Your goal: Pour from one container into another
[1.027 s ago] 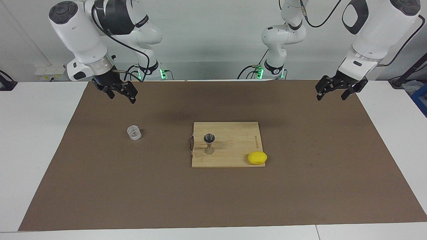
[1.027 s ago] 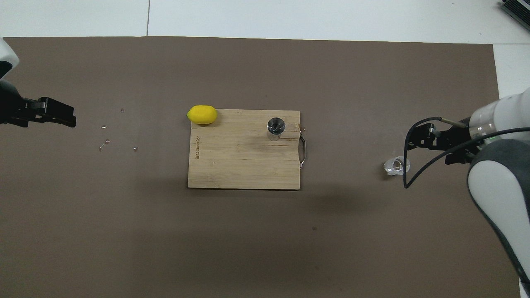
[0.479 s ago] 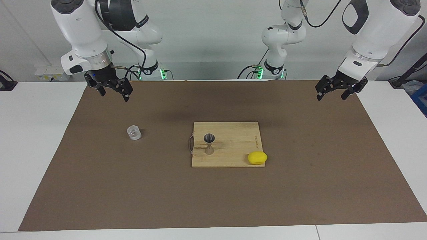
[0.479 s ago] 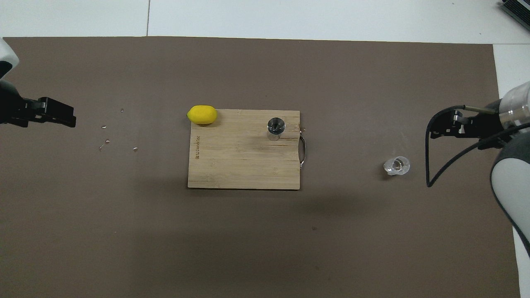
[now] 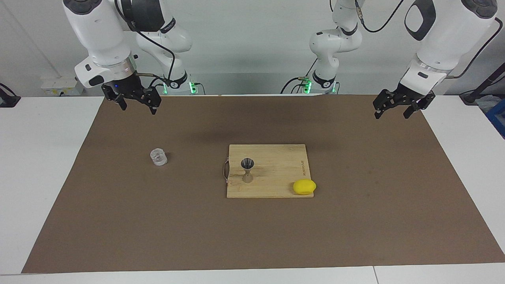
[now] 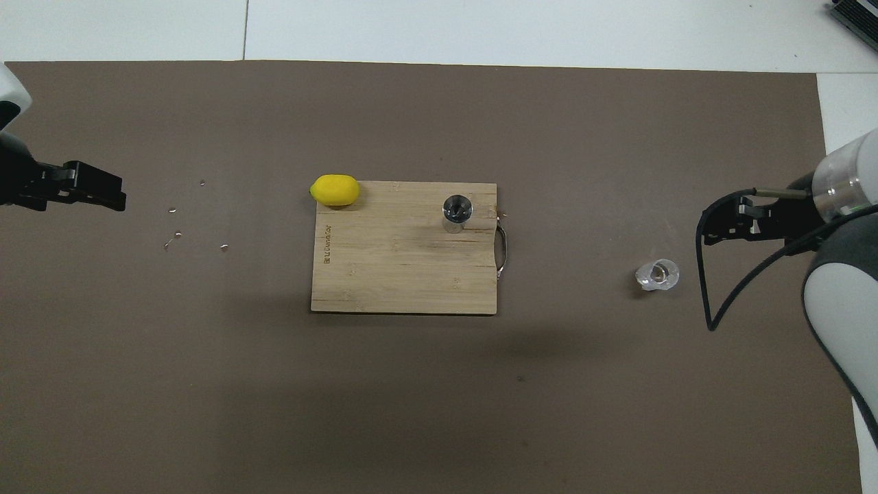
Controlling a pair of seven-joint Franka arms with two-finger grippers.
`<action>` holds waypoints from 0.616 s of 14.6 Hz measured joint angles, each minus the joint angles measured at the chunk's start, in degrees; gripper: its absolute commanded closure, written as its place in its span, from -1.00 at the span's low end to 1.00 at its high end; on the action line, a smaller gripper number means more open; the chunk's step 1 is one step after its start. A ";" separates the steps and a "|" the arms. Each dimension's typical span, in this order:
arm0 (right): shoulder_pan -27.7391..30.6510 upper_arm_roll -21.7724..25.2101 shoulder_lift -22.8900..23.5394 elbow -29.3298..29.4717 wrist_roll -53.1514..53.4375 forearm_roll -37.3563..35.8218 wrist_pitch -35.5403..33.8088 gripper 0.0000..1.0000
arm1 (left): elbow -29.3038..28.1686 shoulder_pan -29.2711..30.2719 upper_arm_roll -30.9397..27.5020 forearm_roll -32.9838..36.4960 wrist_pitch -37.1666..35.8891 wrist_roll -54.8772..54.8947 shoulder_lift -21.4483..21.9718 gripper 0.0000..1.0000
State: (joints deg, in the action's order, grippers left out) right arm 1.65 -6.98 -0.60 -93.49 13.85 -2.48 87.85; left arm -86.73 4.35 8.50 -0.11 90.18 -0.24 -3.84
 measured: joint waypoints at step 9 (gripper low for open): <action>1.03 0.29 -0.01 0.11 -1.98 2.02 -0.98 -1.00 | 0.00 0.00 0.00 0.00 0.00 0.00 0.00 -1.00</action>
State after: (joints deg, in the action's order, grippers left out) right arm 2.69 -6.70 -0.60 -93.37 11.86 -0.46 86.87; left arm -86.73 4.35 8.50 -0.11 90.18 -0.24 -3.84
